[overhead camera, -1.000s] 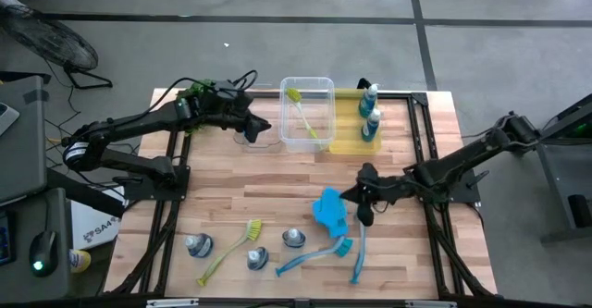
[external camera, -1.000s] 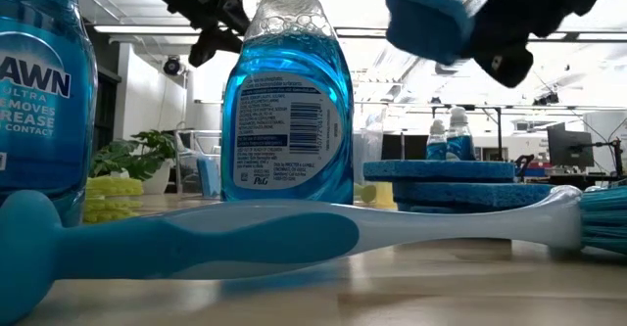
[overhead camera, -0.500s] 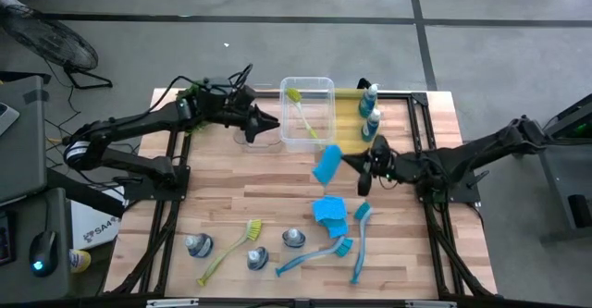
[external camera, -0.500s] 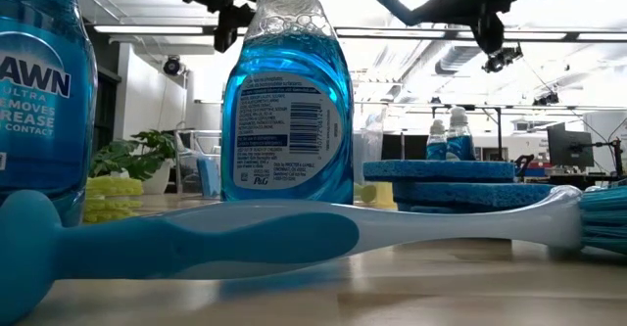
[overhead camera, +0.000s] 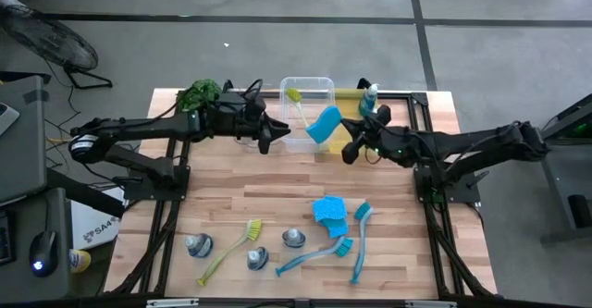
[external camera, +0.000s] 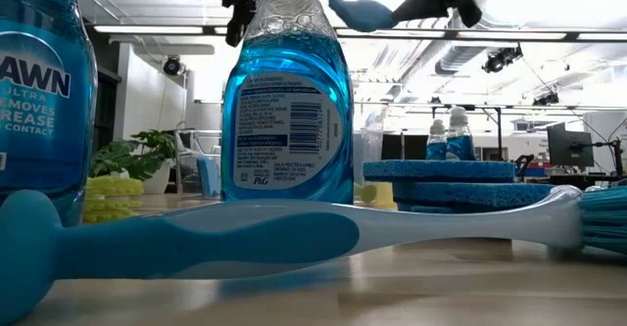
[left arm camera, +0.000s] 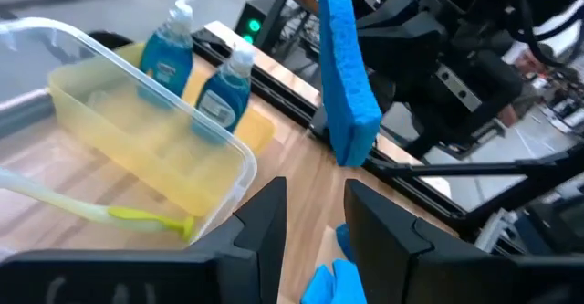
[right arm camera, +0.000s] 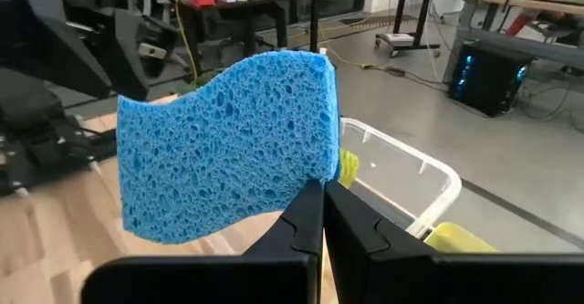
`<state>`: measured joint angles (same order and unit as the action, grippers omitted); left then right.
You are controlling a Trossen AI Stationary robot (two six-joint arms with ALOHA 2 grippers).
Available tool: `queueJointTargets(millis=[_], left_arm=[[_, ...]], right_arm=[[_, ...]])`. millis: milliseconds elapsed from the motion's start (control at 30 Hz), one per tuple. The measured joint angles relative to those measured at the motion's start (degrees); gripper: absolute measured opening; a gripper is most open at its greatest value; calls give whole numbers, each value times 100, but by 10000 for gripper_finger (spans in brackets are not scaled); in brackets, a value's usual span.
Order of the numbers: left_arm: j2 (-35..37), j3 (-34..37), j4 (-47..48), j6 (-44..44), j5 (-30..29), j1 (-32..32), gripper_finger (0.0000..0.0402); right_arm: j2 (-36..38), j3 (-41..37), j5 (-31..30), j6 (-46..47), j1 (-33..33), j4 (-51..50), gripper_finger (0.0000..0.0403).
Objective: Pick & Place Kitchen Sink Supplies
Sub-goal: Put the sponge into the transparent bin
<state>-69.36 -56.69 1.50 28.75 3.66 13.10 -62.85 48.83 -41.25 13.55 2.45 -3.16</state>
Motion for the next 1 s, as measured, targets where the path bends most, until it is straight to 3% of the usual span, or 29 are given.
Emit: queueJointTargets(millis=[200, 467, 633, 1000], left_arm=[[0, 0, -135, -193, -512, -246, 111], [-90, -4, -182, -1332, -695, -633, 111], [-111, -2, -149, -1561, -1030, -801, 116], [-109, -2, -22, -1344, -1010, -788, 208]], right_arm=[[-563, 466, 116, -334, -35, -122, 0], [-1315, 1223, 124, -888, -30, -673, 0], [-1529, 1520, 135, -1024, -17, -1030, 0], [-1515, 1535, 174, -1255, -17, -793, 0]])
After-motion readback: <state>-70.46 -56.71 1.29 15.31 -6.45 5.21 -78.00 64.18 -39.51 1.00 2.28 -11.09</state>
